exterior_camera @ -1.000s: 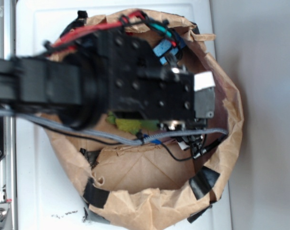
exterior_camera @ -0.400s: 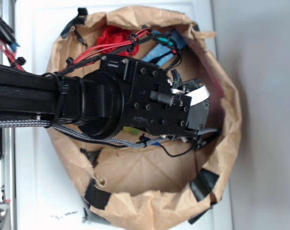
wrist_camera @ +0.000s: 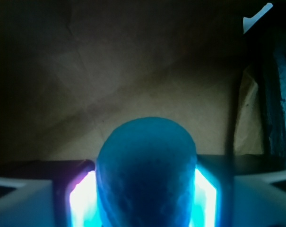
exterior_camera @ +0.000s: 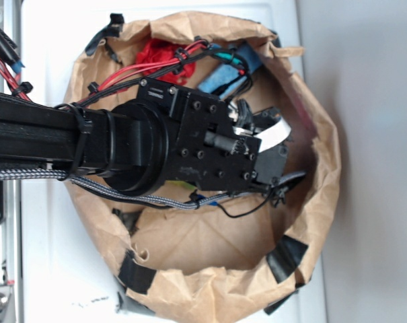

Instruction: Grab the blue ball.

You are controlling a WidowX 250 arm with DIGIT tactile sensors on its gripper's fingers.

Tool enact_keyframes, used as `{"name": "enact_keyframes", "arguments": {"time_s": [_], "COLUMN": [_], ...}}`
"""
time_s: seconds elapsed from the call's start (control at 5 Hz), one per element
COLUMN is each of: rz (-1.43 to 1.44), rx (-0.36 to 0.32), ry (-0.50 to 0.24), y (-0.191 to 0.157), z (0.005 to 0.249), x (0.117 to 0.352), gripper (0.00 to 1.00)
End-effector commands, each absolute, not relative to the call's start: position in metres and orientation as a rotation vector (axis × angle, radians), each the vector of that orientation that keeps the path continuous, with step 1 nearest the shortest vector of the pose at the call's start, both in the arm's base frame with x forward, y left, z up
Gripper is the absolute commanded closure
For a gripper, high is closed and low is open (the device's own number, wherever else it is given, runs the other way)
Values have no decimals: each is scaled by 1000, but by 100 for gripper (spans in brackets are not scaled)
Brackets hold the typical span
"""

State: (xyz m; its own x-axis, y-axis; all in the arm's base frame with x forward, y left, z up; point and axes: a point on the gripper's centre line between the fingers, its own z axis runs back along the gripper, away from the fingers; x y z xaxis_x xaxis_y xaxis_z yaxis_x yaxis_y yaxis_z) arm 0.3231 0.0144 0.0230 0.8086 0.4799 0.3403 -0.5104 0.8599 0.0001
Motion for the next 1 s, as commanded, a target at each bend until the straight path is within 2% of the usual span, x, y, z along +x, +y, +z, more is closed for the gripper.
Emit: {"name": "enact_keyframes", "arguments": {"time_s": [0.0,0.2,0.4,0.6,0.8], "rz": [490,486,441,409,413], "rx": [21,-4,17,14,1], "ry": [-357,-259,-209,-216,-356], "y": [11,26,43,56,57], "z": [63,113,164,185,183], "x": [317,304,296,289,280], "gripper": [100,100,100,100,100]}}
